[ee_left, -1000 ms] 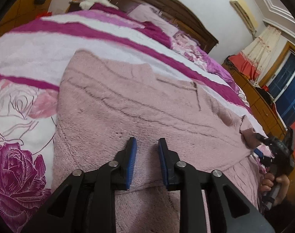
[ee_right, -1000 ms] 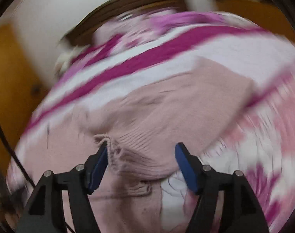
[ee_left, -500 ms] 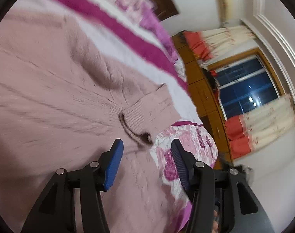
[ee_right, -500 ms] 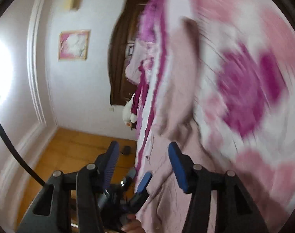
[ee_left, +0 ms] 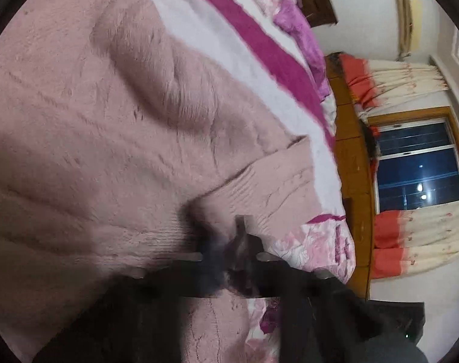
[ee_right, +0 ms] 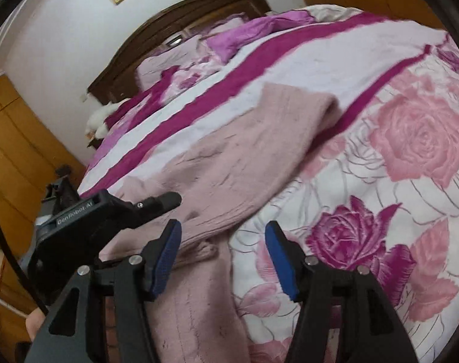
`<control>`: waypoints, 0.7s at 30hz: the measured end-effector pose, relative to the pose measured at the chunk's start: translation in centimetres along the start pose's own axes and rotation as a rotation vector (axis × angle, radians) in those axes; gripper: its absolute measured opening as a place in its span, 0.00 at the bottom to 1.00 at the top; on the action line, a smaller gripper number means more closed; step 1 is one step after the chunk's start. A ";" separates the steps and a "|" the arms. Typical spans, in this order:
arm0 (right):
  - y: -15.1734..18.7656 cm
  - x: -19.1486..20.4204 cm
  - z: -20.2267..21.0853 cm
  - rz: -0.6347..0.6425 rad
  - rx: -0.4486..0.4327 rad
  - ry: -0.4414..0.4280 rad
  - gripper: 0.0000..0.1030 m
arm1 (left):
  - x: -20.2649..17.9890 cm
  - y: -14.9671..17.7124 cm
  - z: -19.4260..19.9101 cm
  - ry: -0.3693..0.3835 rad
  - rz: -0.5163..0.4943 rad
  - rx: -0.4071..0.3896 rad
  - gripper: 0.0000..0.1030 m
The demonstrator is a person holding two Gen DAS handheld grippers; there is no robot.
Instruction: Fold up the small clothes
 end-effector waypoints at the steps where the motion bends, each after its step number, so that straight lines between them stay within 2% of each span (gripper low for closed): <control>1: -0.6 -0.3 0.5 -0.049 -0.054 -0.038 0.59 | -0.1 0.1 0.0 0.008 -0.002 0.002 0.00; 2: -1.7 -1.2 2.3 -0.115 -0.153 -0.077 0.59 | -0.2 0.1 0.4 0.005 -0.011 -0.012 0.00; 5: -3.3 -4.7 5.1 -0.248 -0.342 -0.067 0.59 | -1.5 0.0 1.9 0.043 -0.058 -0.036 0.00; 6: -3.6 -6.2 6.3 -0.313 -0.395 -0.071 0.59 | -1.9 -0.1 2.5 0.054 -0.067 -0.038 0.00; 8: -3.6 -8.5 7.9 -0.395 -0.448 -0.043 0.59 | -2.9 -0.4 5.0 0.079 -0.094 -0.061 0.00; 10: -3.4 -10.2 8.2 -0.463 -0.449 -0.034 0.61 | -3.6 -0.8 8.0 0.106 -0.133 -0.107 0.00; 13: -2.7 -11.5 7.2 -0.595 -0.425 -0.176 0.61 | -3.4 -1.1 11.5 0.138 -0.160 -0.158 0.00; 14: -2.5 -11.8 6.7 -0.623 -0.407 -0.199 0.61 | -3.1 -1.3 12.4 0.144 -0.166 -0.158 0.00; 17: -2.0 -12.2 6.0 -0.646 -0.374 -0.202 0.61 | -1.1 -1.1 13.8 0.081 -0.198 -0.126 0.00; 21: -2.3 -12.2 1.3 -0.679 -0.345 -0.222 0.60 | 3.1 -1.5 15.3 -0.026 -0.200 -0.116 0.00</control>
Point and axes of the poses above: each gripper's, at about its wrist camera, not at the fingertips, and z roughly against the way its jaws point, x to its left, y to its underside, the point moved 7 cm from there along -z, roughly the way its jaws point, and after that the axes turned 15 degrees about -y, right-handed, at the moved point
